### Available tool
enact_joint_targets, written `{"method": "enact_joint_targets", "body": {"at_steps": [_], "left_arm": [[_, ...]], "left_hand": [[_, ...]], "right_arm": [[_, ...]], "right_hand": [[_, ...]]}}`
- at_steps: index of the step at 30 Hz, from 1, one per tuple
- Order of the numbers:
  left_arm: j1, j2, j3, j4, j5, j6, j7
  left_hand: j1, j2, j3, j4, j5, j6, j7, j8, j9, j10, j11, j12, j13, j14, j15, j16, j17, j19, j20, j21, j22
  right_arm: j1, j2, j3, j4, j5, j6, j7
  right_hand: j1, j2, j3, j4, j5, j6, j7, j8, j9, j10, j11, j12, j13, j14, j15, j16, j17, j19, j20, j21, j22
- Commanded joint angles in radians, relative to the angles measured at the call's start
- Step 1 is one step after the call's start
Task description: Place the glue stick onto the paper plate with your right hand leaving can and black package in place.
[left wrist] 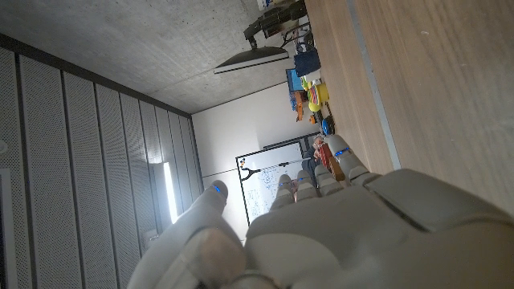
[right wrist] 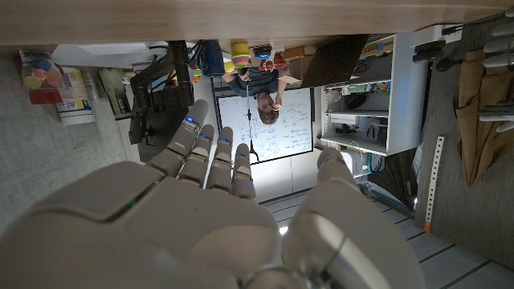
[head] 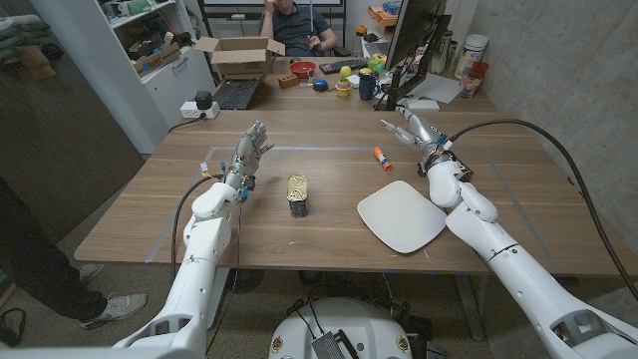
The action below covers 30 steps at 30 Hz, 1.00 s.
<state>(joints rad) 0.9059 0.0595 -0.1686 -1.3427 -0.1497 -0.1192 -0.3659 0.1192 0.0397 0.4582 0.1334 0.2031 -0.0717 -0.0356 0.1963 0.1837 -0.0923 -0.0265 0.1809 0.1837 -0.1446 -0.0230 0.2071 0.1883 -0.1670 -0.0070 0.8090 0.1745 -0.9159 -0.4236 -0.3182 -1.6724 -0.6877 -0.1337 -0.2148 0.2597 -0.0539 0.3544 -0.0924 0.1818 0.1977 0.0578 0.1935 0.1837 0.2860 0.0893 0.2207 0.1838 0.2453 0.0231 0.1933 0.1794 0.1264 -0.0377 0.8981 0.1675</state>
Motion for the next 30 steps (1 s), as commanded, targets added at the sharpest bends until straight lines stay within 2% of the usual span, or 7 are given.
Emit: {"method": "enact_joint_targets", "body": {"at_steps": [1,5,9,12,15,21,30], "left_arm": [[0.027,0.001,-0.002,-0.043,-0.005,0.01,0.004],[0.037,0.002,-0.003,-0.054,-0.007,0.009,0.008],[0.046,0.004,-0.003,-0.066,-0.009,0.015,0.011],[0.048,0.005,-0.003,-0.07,-0.009,0.015,0.013],[0.05,0.007,-0.002,-0.073,-0.01,0.014,0.013],[0.05,0.007,0.002,-0.074,-0.013,0.013,0.013],[0.046,0.007,0.006,-0.07,-0.014,0.012,0.013]], "left_hand": [[-0.002,-0.008,-0.007,0.0,0.006,-0.011,0.004,0.006,0.006,-0.004,0.004,0.006,0.002,-0.007,-0.001,0.005,0.003,-0.03,0.004,-0.004,0.003],[-0.003,-0.009,-0.008,0.0,0.006,-0.011,0.003,0.006,0.006,-0.003,0.004,0.006,0.003,-0.007,-0.001,0.005,0.003,-0.03,0.004,-0.005,0.003],[-0.004,-0.011,-0.01,0.001,0.007,-0.012,0.004,0.005,0.006,-0.003,0.004,0.006,0.003,-0.006,0.0,0.005,0.003,-0.029,0.005,-0.006,0.003],[-0.005,-0.012,-0.011,0.001,0.007,-0.011,0.004,0.005,0.006,-0.003,0.004,0.006,0.003,-0.006,0.0,0.005,0.003,-0.029,0.005,-0.007,0.003],[-0.006,-0.012,-0.013,0.002,0.007,-0.011,0.004,0.005,0.006,-0.003,0.003,0.006,0.003,-0.006,0.001,0.005,0.003,-0.028,0.006,-0.008,0.003],[-0.008,-0.014,-0.015,0.002,0.007,-0.011,0.003,0.005,0.006,-0.003,0.005,0.006,0.003,-0.006,0.001,0.005,0.003,-0.029,0.007,-0.009,0.003],[-0.01,-0.017,-0.018,0.003,0.008,-0.011,0.005,0.005,0.006,-0.004,0.006,0.006,0.003,-0.006,0.001,0.005,0.003,-0.028,0.008,-0.011,0.003]], "right_arm": [[0.006,0.048,-0.053,-0.016,-0.264,-0.116,-0.035],[0.01,0.062,-0.073,-0.027,-0.34,-0.174,-0.019],[0.022,0.063,-0.085,-0.017,-0.377,-0.189,0.001],[0.033,0.075,-0.106,-0.002,-0.436,-0.237,0.007],[0.042,0.081,-0.123,0.004,-0.477,-0.273,0.032],[0.057,0.077,-0.134,0.017,-0.496,-0.281,0.062],[0.088,0.081,-0.166,0.037,-0.553,-0.342,0.166]], "right_hand": [[0.005,-0.011,-0.006,-0.002,0.008,0.025,0.003,0.012,0.004,0.011,0.001,0.001,0.006,0.004,-0.004,0.007,0.004,0.009,-0.003,-0.005,0.003],[0.023,-0.014,-0.008,-0.013,0.012,0.069,0.019,0.025,0.005,0.012,-0.001,0.001,0.005,0.006,-0.005,0.003,0.001,0.017,-0.006,-0.013,0.003],[0.034,-0.011,-0.005,-0.019,0.014,0.074,0.02,0.025,0.005,0.014,-0.004,0.001,0.005,0.009,-0.008,0.003,0.0,0.024,-0.008,-0.014,0.003],[0.038,-0.011,-0.005,-0.021,0.014,0.074,0.02,0.024,0.005,0.014,-0.003,0.001,0.005,0.01,-0.009,0.003,-0.001,0.026,-0.008,-0.015,0.003],[0.041,-0.016,-0.008,-0.024,0.014,0.068,0.016,0.02,0.005,0.011,-0.003,0.0,0.005,0.01,-0.012,0.002,-0.001,0.031,-0.009,-0.017,0.003],[0.037,-0.03,-0.021,-0.025,0.013,0.048,0.0,0.009,0.006,0.002,-0.009,-0.004,0.006,0.009,-0.013,0.0,0.0,0.044,-0.001,-0.02,0.004],[0.038,-0.038,-0.033,-0.027,0.015,0.025,0.02,-0.001,0.006,-0.022,-0.007,-0.013,0.006,-0.002,-0.011,-0.005,0.001,0.046,-0.001,-0.031,0.004]]}}
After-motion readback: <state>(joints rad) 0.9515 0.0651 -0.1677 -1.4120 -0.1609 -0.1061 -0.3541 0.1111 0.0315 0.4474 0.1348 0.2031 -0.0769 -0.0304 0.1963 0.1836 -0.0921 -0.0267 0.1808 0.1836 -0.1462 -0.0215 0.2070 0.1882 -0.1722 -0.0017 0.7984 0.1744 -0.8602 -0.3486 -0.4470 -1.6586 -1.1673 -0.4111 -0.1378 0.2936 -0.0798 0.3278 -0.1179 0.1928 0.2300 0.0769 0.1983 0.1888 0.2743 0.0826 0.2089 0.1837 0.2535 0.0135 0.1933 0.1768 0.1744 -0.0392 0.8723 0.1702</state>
